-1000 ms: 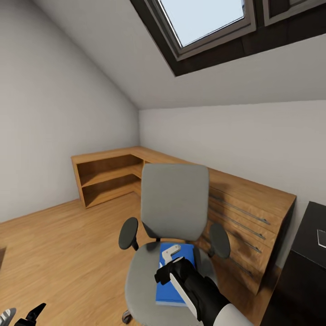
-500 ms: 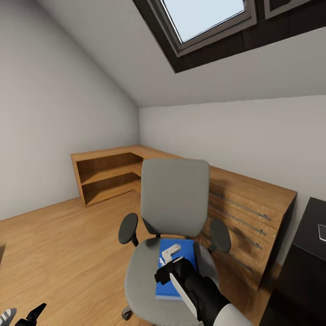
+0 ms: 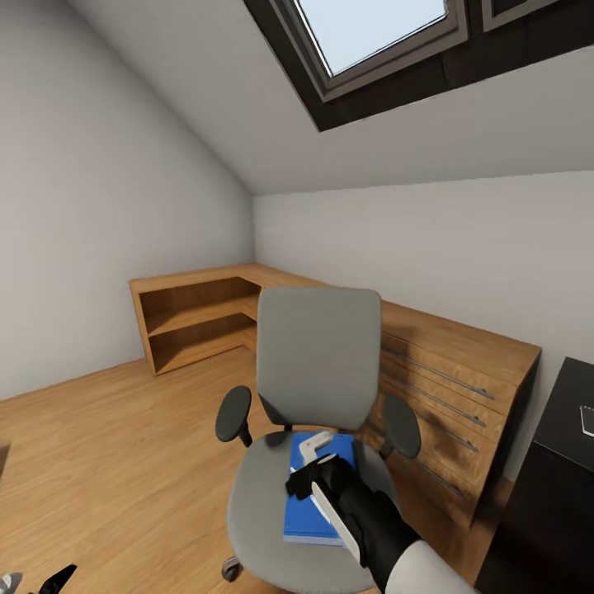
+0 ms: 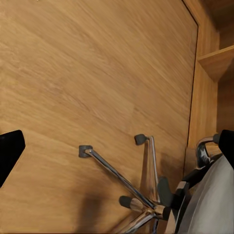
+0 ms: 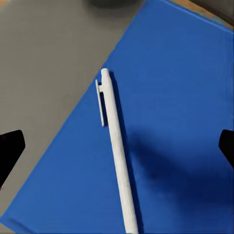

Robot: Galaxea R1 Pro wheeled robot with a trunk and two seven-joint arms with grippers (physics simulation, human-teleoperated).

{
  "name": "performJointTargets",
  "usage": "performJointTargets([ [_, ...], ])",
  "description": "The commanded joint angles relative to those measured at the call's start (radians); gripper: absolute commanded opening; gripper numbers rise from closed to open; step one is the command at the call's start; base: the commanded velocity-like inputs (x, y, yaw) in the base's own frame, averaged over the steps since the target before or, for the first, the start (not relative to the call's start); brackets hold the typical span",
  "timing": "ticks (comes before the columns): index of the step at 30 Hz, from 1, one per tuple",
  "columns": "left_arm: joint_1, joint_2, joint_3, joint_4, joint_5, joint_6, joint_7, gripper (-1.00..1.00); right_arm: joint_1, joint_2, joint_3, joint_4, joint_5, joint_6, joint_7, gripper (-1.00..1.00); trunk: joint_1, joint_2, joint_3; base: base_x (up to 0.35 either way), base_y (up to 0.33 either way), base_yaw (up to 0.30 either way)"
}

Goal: In the bedroom, organize the workspace by keeping the computer under the desk, ensuring the monitor is on the desk, placing the keyboard on the desk next to the monitor, placing the mouse on the desk next to the keyboard, moving the folder from the swivel chair onto the desk next to the mouse, stacking the notebook on top of the folder with the pen on top of the notebook, and positioning the swivel chair next to the desk.

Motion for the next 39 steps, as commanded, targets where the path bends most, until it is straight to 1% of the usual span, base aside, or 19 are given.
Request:
performJointTargets([
  [1, 0.0, 0.003, 0.001, 0.004, 0.011, 0.005, 0.007, 1.0, -0.007, 0.0, -0.003, -0.007, -0.011, 0.003, -0.015, 1.0, 0.0, 0.0, -0.001, 0.0, 0.0, 0.0],
  [7, 0.0, 0.003, 0.001, 0.008, 0.011, 0.005, 0.007, 1.0, -0.037, 0.0, -0.006, -0.04, -0.011, 0.003, -0.017, 1.0, 0.0, 0.0, -0.001, 0.0, 0.0, 0.0],
  [11, 0.0, 0.003, 0.001, 0.008, 0.011, 0.005, 0.007, 1.0, -0.037, 0.0, -0.006, -0.061, -0.011, 0.003, -0.017, 1.0, 0.0, 0.0, -0.001, 0.0, 0.0, 0.0],
  [19, 0.0, 0.003, 0.001, 0.008, 0.011, 0.005, 0.007, 1.0, -0.037, 0.0, -0.006, -0.061, -0.011, 0.003, -0.017, 1.0, 0.0, 0.0, -0.001, 0.0, 0.0, 0.0],
  [20, -0.001, 0.002, 0.002, 0.006, 0.011, 0.006, 0.006, 1.0, -0.033, 0.0, -0.002, -0.055, -0.011, -0.003, -0.011, 1.0, 0.004, -0.007, -0.004, 0.0, 0.0, 0.0],
  [23, 0.0, 0.006, 0.001, 0.002, 0.007, 0.007, 0.007, 1.0, -0.043, -0.002, 0.002, -0.054, -0.01, -0.015, 0.002, 1.0, 0.015, -0.028, -0.013, 0.0, 0.0, 0.0],
  [30, 0.0, 0.008, 0.001, 0.002, 0.004, 0.007, 0.01, 1.0, -0.049, -0.005, 0.004, -0.058, -0.009, -0.014, 0.009, 1.0, 0.042, -0.077, -0.035, 0.0, 0.0, 0.0],
  [39, 0.0, 0.008, 0.001, 0.002, 0.003, 0.009, 0.02, 1.0, -0.051, -0.004, -0.006, -0.06, -0.01, -0.01, 0.01, 1.0, 0.077, -0.14, -0.064, 0.0, 0.0, -0.001],
])
